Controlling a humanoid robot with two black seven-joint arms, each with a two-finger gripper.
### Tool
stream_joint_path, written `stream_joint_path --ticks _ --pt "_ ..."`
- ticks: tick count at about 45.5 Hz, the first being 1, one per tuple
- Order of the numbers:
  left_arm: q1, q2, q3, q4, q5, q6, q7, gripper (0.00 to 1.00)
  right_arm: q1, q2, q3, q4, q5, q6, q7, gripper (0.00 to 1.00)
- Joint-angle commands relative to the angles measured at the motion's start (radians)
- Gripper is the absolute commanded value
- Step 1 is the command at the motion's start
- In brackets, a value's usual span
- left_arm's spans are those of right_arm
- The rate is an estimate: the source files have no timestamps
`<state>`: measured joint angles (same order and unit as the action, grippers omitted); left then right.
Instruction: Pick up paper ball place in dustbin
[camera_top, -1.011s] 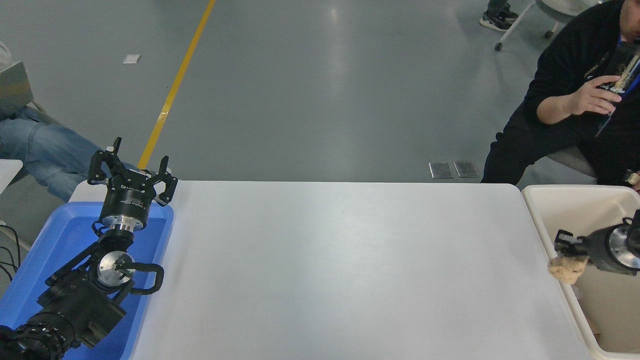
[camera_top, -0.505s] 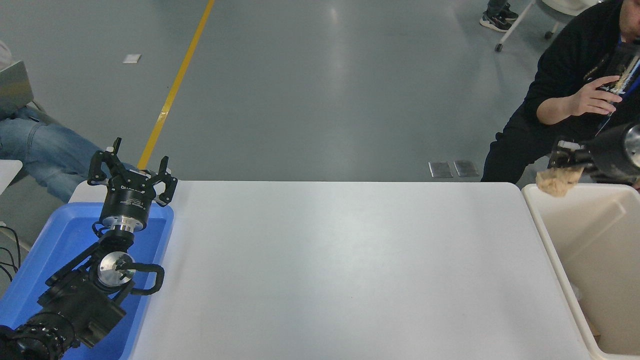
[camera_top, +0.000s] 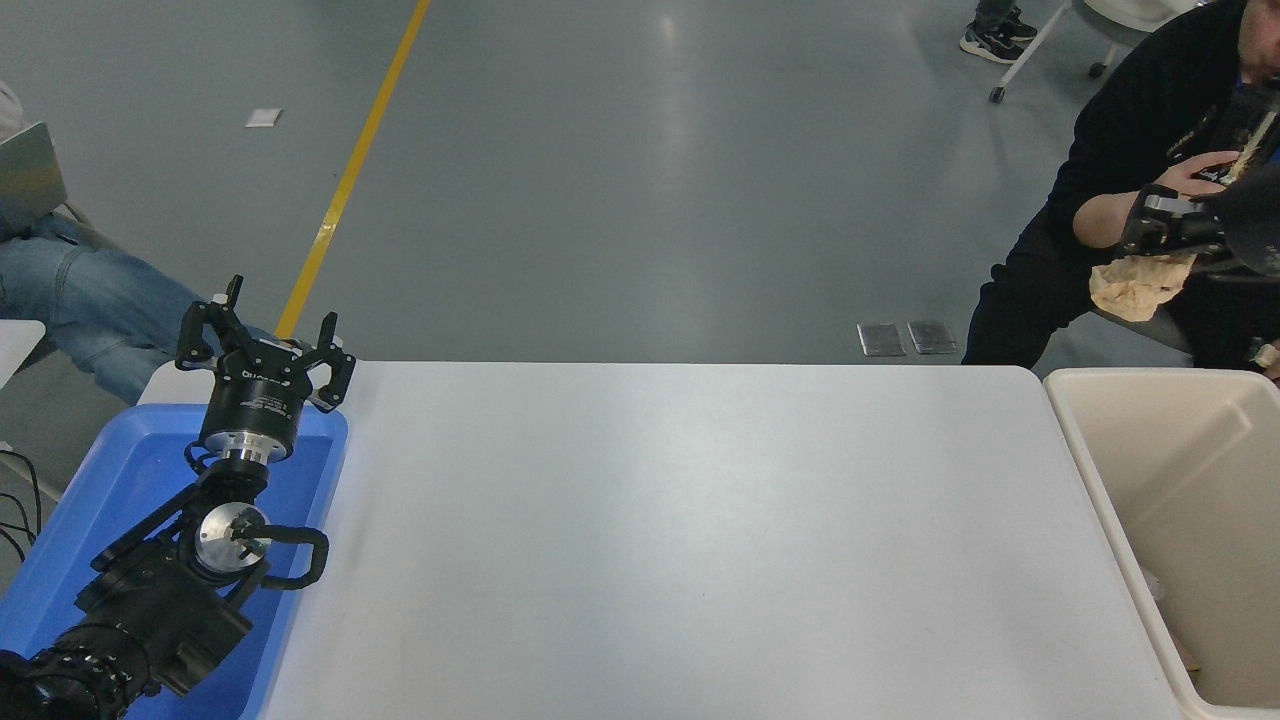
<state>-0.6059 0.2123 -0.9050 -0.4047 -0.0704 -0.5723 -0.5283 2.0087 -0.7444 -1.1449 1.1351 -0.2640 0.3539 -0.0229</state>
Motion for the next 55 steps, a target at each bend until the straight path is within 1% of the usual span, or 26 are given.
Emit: stream_joint_path --ticks 1,4,11,15,22,27,35,36,40,41,43,44,45,47,48,55 --pt "0.0 -0.001 0.0 0.0 0.0 0.0 0.001 0.99 -0.26 0.0 0.027 -0.247 0.016 -0.082 0.0 0.0" --pt "0.0 -0.001 0.0 0.0 0.0 0.0 0.001 0.99 -0.376 -0.001 0.071 -0.355 0.046 -0.095 0.0 0.0" --pt "0.0 0.001 0.0 0.0 0.0 0.0 -0.001 0.99 -0.652 0.01 0.247 -0.564 0.245 -0.096 0.001 0.0" --pt "0.0 -0.001 0.0 0.0 0.0 0.0 -0.001 0.99 -0.778 0.04 0.293 -0.678 0.305 -0.108 0.001 0.0" --pt "0.0 -0.001 0.0 0.0 0.0 0.0 0.001 0.99 -0.967 0.14 0.333 -0.848 0.35 -0.167 0.003 0.0" --pt "0.0 -0.001 0.0 0.0 0.0 0.0 0.001 0.99 -1.064 0.163 0.395 -0.903 0.391 -0.193 0.001 0.0" --pt "0.0 0.001 0.0 0.0 0.0 0.0 0.001 0.99 -1.159 0.217 0.432 -0.96 0.394 -0.217 0.001 0.0" --pt "0.0 -0.001 0.0 0.0 0.0 0.0 0.001 0.99 -1.168 0.221 0.432 -0.962 0.394 -0.219 0.001 0.02" --pt "0.0 -0.001 0.0 0.0 0.0 0.0 -0.001 0.99 -1.194 0.231 0.433 -0.962 0.393 -0.219 0.0 0.36" --pt "0.0 -0.001 0.0 0.0 0.0 0.0 0.001 0.99 -1.2 0.232 0.433 -0.962 0.393 -0.219 0.0 0.42" --pt "0.0 -0.001 0.0 0.0 0.0 0.0 0.001 0.99 -1.211 0.235 0.433 -0.962 0.394 -0.22 0.0 0.51" --pt "0.0 -0.001 0.0 0.0 0.0 0.0 -0.001 0.99 -1.216 0.237 0.433 -0.962 0.396 -0.222 0.001 0.59" --pt "0.0 -0.001 0.0 0.0 0.0 0.0 0.001 0.99 -1.219 0.237 0.433 -0.962 0.396 -0.222 0.001 0.68" --pt "0.0 -0.001 0.0 0.0 0.0 0.0 0.001 0.99 -1.222 0.237 0.433 -0.962 0.396 -0.225 0.001 0.91" --pt "0.0 -0.001 0.0 0.0 0.0 0.0 0.001 0.99 -1.222 0.235 0.433 -0.962 0.396 -0.228 0.001 1.0" --pt "0.0 -0.001 0.0 0.001 0.0 0.0 0.001 0.99 -1.222 0.238 0.432 -0.96 0.396 -0.23 0.001 1.0"
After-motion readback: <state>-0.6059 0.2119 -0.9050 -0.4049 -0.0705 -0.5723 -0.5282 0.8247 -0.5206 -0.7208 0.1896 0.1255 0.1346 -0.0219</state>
